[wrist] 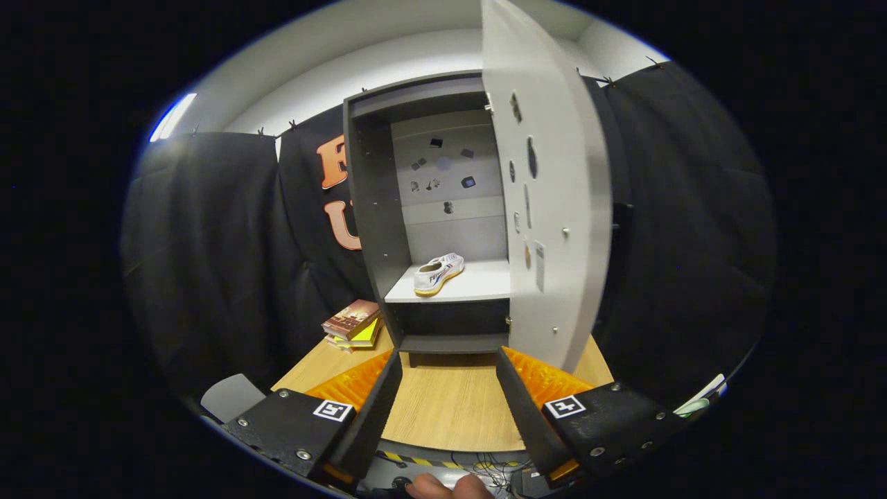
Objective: Open the shoe cabinet door, grab the shoes and put them into the shoe cabinet, then close the shoe cabinet door.
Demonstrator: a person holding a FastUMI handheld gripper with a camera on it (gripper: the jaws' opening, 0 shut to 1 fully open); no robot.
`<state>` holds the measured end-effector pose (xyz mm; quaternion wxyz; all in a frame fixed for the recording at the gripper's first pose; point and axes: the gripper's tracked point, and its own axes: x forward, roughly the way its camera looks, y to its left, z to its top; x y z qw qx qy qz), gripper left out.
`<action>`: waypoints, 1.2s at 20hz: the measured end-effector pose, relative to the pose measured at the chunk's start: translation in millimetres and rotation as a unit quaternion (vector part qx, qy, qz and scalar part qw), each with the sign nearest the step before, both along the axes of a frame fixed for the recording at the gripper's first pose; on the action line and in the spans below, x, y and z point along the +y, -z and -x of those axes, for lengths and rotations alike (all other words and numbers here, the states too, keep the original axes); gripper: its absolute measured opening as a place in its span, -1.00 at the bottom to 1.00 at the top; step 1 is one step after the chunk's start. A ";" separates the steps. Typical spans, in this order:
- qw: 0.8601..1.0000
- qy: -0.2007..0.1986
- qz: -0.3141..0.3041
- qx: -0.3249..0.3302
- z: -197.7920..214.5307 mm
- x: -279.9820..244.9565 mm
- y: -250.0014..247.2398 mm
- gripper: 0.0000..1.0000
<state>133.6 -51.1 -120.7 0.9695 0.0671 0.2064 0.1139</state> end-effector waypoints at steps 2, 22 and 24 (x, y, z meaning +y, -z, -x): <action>0.999 0.003 -0.032 -0.002 2.2 -22.9 -4.0 0.72; 0.998 0.021 -0.051 -0.035 -67.9 -93.5 11.3 0.77; 0.998 0.014 -0.050 -0.030 -67.3 -81.0 12.4 0.76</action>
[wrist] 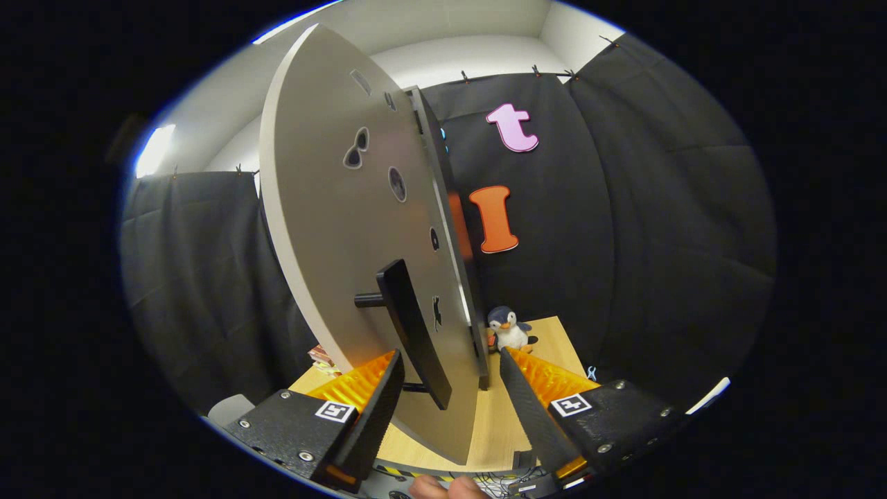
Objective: Open the shoe cabinet door, grab the shoes and put them into the shoe cabinet, then close the shoe cabinet door.
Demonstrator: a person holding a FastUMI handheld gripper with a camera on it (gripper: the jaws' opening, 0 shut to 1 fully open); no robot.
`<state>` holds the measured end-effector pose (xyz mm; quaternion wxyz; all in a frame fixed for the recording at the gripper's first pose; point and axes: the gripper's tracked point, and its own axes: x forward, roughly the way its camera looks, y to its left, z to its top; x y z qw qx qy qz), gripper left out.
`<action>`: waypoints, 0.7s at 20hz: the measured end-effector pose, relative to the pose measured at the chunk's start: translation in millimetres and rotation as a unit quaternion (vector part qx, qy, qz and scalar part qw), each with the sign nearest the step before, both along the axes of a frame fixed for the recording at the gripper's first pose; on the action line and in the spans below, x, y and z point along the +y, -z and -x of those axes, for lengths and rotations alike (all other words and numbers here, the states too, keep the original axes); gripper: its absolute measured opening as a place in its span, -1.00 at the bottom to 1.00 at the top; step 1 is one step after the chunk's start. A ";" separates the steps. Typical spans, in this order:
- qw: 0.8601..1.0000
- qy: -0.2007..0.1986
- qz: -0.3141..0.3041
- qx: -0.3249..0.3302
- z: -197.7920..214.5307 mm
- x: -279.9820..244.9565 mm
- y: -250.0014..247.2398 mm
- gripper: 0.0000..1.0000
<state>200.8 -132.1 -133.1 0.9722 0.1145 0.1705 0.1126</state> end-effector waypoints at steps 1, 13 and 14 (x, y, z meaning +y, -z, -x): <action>1.000 -0.003 0.000 0.002 0.3 7.0 -0.8 0.75; 1.000 0.013 0.017 0.012 -19.4 135.2 0.2 0.75; 1.000 0.015 0.017 0.011 -24.5 145.0 -0.5 0.75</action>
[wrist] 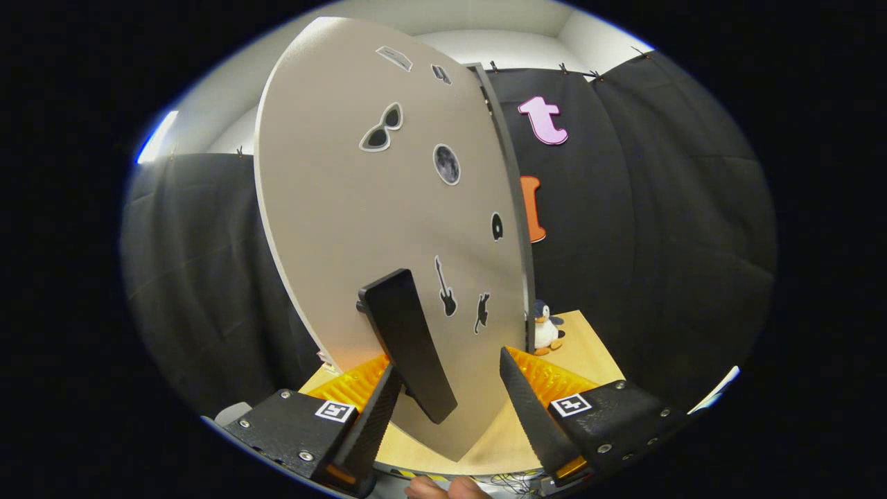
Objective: Open the shoe cabinet door, grab the shoes and put them into the shoe cabinet, then close the shoe cabinet door.
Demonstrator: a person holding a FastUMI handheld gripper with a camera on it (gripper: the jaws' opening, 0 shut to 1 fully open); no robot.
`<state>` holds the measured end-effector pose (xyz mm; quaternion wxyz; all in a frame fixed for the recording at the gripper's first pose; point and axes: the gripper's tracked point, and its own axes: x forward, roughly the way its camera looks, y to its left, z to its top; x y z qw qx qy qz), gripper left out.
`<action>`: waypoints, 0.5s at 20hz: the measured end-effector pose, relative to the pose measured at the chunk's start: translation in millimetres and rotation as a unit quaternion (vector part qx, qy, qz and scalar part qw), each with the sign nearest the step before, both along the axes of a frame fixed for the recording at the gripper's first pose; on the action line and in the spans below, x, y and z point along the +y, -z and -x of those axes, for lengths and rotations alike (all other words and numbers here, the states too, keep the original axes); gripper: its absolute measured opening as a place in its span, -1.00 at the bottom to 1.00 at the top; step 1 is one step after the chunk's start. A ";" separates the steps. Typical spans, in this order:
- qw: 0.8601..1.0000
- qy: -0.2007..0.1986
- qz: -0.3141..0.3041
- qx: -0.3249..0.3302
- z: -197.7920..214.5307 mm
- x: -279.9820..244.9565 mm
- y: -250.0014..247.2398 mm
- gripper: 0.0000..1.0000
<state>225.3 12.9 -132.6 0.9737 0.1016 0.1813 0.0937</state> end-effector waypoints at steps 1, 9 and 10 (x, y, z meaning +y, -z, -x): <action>1.000 0.001 -0.002 -0.001 -4.5 10.6 -1.4 0.75; 1.000 0.020 -0.001 -0.006 -46.0 90.3 -4.3 0.76; 1.000 0.022 0.005 -0.010 -50.9 99.1 -6.6 0.76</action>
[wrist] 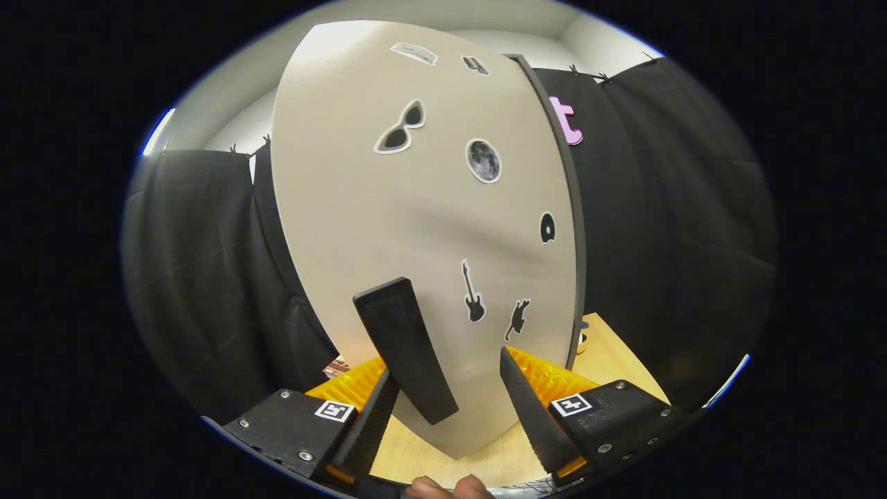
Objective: Open the shoe cabinet door, grab the shoes and put them into the shoe cabinet, then close the shoe cabinet door.
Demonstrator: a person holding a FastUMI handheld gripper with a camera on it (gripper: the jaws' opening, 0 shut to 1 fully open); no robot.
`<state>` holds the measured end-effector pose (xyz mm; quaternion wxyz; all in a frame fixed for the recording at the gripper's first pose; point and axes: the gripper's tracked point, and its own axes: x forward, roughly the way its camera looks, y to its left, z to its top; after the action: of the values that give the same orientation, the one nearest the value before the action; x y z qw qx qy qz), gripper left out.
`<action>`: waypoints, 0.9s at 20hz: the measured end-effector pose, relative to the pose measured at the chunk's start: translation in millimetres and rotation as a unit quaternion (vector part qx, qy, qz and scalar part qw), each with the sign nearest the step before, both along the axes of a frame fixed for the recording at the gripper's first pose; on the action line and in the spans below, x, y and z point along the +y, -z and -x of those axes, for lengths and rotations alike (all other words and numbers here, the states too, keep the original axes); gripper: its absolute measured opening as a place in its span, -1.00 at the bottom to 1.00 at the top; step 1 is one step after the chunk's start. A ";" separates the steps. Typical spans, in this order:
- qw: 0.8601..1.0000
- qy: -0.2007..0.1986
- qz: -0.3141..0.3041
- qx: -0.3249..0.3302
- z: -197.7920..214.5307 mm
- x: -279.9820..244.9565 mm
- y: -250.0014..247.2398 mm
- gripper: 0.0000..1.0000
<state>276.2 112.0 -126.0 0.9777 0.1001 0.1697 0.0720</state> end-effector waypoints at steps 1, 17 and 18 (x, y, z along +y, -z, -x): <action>1.000 0.002 0.004 -0.004 -4.8 7.3 0.2 0.76; 1.000 0.006 -0.011 -0.012 -31.8 49.9 -0.9 0.75; 1.000 0.005 -0.012 -0.013 -31.6 49.9 -1.1 0.75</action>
<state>307.8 161.9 -124.9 0.9789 0.1120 0.1556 0.0704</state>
